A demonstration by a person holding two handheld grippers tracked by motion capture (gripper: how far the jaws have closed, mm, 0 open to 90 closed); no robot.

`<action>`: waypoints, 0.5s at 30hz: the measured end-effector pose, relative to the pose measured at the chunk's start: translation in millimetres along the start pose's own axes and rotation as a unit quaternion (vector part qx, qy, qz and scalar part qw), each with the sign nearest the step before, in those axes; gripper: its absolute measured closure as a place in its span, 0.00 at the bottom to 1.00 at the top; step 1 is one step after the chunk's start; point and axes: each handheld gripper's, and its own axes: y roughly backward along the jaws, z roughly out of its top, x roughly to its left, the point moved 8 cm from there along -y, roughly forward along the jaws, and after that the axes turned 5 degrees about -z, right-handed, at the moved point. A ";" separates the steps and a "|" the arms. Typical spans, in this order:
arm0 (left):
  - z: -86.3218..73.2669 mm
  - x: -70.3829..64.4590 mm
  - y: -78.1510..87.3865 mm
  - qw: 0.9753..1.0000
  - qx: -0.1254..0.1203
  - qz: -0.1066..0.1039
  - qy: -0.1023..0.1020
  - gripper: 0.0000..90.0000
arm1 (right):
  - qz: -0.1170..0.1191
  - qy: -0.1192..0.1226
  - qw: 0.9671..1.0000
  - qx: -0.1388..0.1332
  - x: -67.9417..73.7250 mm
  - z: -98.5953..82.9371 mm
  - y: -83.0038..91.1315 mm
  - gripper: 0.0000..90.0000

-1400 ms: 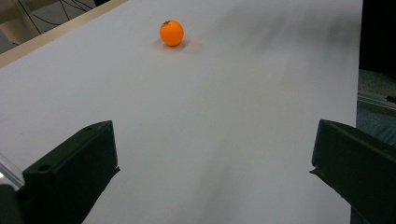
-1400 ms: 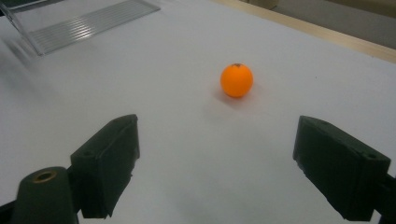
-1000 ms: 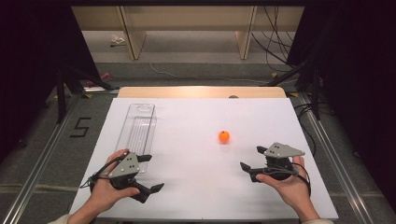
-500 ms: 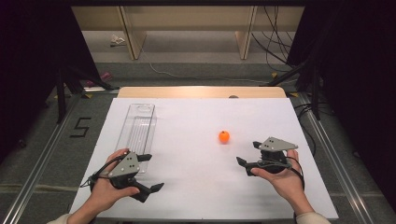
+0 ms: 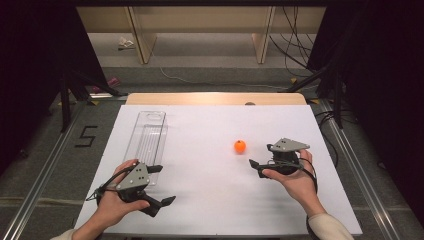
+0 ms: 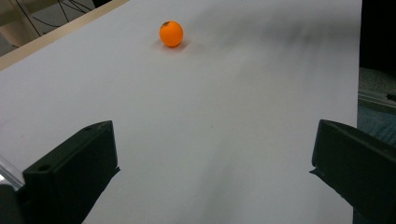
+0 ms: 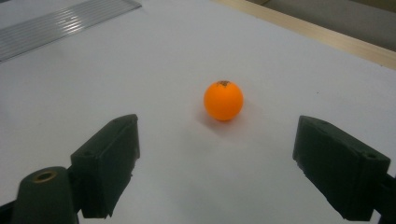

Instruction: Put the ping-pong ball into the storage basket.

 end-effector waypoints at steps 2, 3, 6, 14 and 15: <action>0.0 -0.1 -0.1 1.000 0.000 0.000 0.000 0.00 | -0.001 0.001 1.000 0.002 -0.5 0.9 -3.3 0.17; 0.1 -0.1 -0.1 1.000 0.000 0.000 0.000 0.00 | -0.001 0.001 1.000 0.004 -0.5 1.2 -5.0 0.17; 0.1 -0.2 0.0 1.000 0.000 0.000 0.000 0.00 | -0.003 0.003 1.000 0.007 -1.3 2.0 -9.7 0.17; 0.2 -0.2 0.3 1.000 0.000 0.000 0.000 0.00 | -0.004 0.004 1.000 0.014 -2.0 3.6 -19.5 0.17; 0.2 -0.1 0.3 1.000 0.000 0.000 0.000 0.00 | -0.003 0.005 1.000 0.016 -2.1 3.6 -20.6 0.17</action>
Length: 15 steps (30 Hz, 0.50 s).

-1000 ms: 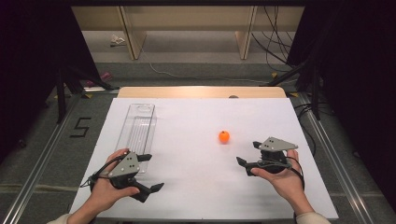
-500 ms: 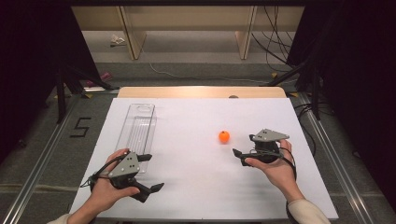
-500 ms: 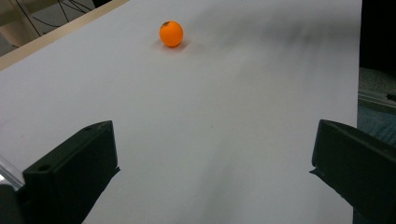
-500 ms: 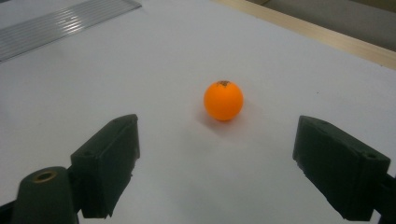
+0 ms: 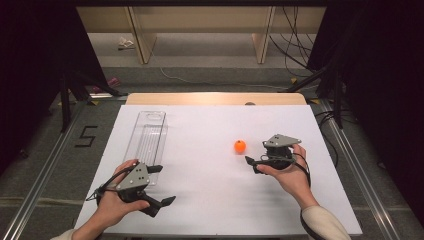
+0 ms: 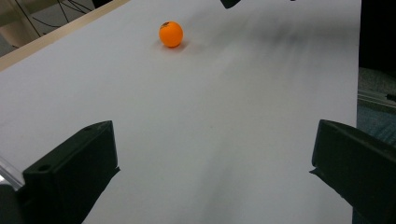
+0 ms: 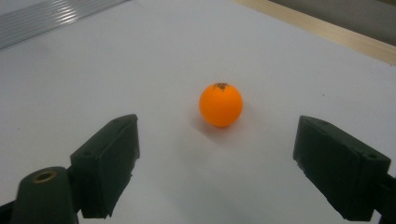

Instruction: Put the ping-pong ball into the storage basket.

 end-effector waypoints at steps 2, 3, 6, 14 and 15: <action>0.0 0.1 0.0 1.000 0.000 0.000 0.000 0.00 | 0.000 0.000 1.000 0.001 -0.2 0.0 -1.1 0.17; 0.1 -0.1 0.0 1.000 0.000 0.000 0.000 0.00 | -0.001 0.001 1.000 0.002 -0.6 0.5 -3.9 0.17; 0.1 -0.2 0.1 1.000 0.000 0.000 -0.001 0.00 | 0.000 0.001 1.000 0.005 -0.2 1.4 -6.9 0.17; 0.2 -0.3 0.0 1.000 -0.001 -0.001 0.000 0.00 | 0.002 0.003 1.000 0.010 1.1 3.3 -16.0 0.17; 0.4 -0.3 -0.2 1.000 -0.001 -0.001 0.000 0.00 | 0.003 0.004 1.000 0.012 1.6 3.9 -19.3 0.17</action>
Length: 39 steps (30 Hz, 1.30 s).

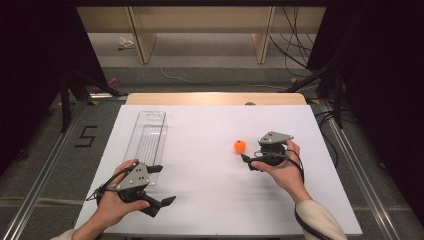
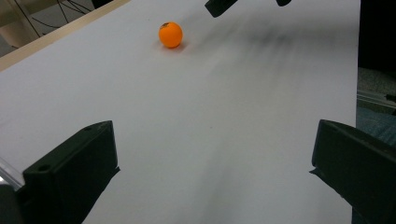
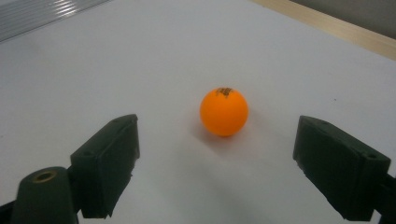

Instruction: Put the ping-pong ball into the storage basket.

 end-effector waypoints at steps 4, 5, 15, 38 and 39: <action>-0.2 0.0 -0.3 1.000 0.000 0.000 0.000 0.00 | 0.002 0.001 1.000 0.003 1.6 1.2 -4.8 0.17; -0.3 0.2 -0.1 1.000 0.000 0.000 0.000 0.00 | 0.003 0.002 1.000 0.002 1.7 1.7 -6.0 0.17; 0.2 -0.2 -0.7 1.000 0.000 0.000 -0.001 0.00 | 0.004 0.000 1.000 0.005 2.2 4.1 -13.8 0.17; -0.2 -1.2 0.3 1.000 0.001 0.000 -0.003 0.00 | -0.001 -0.004 1.000 0.012 -0.5 9.0 -29.7 0.17; -0.2 -1.2 0.3 1.000 0.001 0.000 -0.003 0.00 | -0.001 -0.004 1.000 0.012 -0.5 9.0 -29.7 0.17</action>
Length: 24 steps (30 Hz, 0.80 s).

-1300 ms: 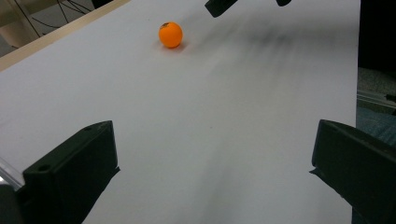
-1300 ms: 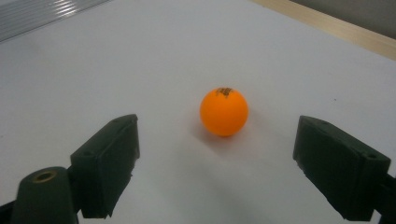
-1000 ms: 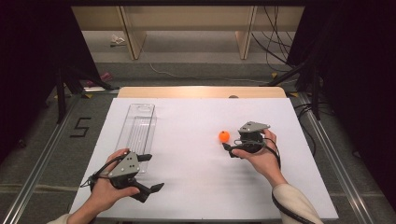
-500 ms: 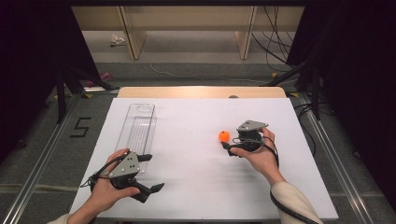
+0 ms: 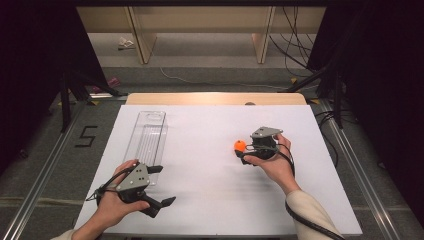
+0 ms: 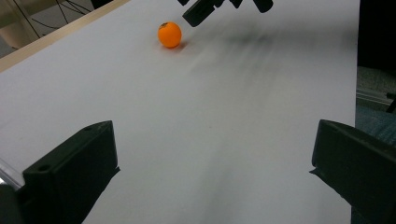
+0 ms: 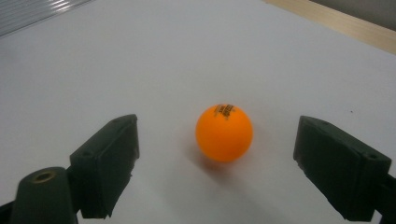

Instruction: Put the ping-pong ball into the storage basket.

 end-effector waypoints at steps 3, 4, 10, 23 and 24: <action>0.0 0.0 0.2 1.000 0.000 0.000 0.000 0.00 | -0.001 -0.002 1.000 0.003 0.0 1.0 -4.9 0.17; 0.0 0.0 0.2 1.000 0.000 0.000 0.000 0.00 | -0.001 -0.002 1.000 0.005 -0.1 0.9 -5.9 0.17; 0.1 0.0 0.2 1.000 -0.001 0.000 0.001 0.00 | -0.002 0.000 1.000 0.014 0.6 0.6 -15.1 0.17; 0.2 -0.4 0.3 1.000 -0.001 -0.001 0.001 0.00 | -0.009 0.002 0.999 0.032 -2.1 -1.9 -32.4 0.18; 0.2 -0.4 0.3 1.000 -0.001 -0.001 0.001 0.00 | -0.009 0.002 0.999 0.032 -2.1 -1.9 -32.4 0.18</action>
